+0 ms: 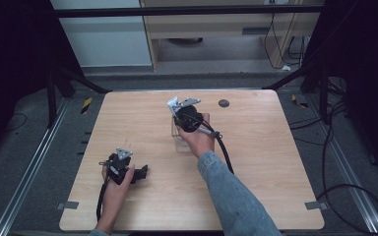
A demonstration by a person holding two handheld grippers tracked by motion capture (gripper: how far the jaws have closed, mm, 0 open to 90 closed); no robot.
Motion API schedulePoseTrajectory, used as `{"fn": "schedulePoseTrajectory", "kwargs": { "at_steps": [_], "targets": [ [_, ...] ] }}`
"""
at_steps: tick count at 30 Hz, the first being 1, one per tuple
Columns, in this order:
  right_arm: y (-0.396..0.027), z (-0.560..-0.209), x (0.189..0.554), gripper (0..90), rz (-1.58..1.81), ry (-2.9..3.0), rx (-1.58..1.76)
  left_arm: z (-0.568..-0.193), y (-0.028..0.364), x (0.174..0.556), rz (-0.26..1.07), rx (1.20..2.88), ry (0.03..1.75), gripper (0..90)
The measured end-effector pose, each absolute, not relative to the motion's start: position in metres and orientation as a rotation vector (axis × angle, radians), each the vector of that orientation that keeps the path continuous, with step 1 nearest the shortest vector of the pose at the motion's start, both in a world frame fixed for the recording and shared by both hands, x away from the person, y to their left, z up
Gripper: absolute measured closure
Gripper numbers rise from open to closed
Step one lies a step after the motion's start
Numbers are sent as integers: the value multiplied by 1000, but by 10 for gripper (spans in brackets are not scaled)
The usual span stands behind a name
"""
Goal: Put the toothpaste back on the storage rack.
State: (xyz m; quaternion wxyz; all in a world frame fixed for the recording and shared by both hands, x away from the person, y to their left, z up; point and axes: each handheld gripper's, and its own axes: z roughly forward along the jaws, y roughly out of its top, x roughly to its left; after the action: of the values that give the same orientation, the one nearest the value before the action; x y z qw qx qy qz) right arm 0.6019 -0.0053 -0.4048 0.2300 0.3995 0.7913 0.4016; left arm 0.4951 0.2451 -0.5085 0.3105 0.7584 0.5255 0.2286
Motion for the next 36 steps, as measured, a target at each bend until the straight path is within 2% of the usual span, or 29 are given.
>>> {"fn": "schedulePoseTrajectory", "kwargs": {
  "at_steps": [36],
  "targets": [
    [-3, -404, 598, 677, 1122, 2191, 1098, -509, 244, 495, 600, 2007, 1379, 0]
  ]
}}
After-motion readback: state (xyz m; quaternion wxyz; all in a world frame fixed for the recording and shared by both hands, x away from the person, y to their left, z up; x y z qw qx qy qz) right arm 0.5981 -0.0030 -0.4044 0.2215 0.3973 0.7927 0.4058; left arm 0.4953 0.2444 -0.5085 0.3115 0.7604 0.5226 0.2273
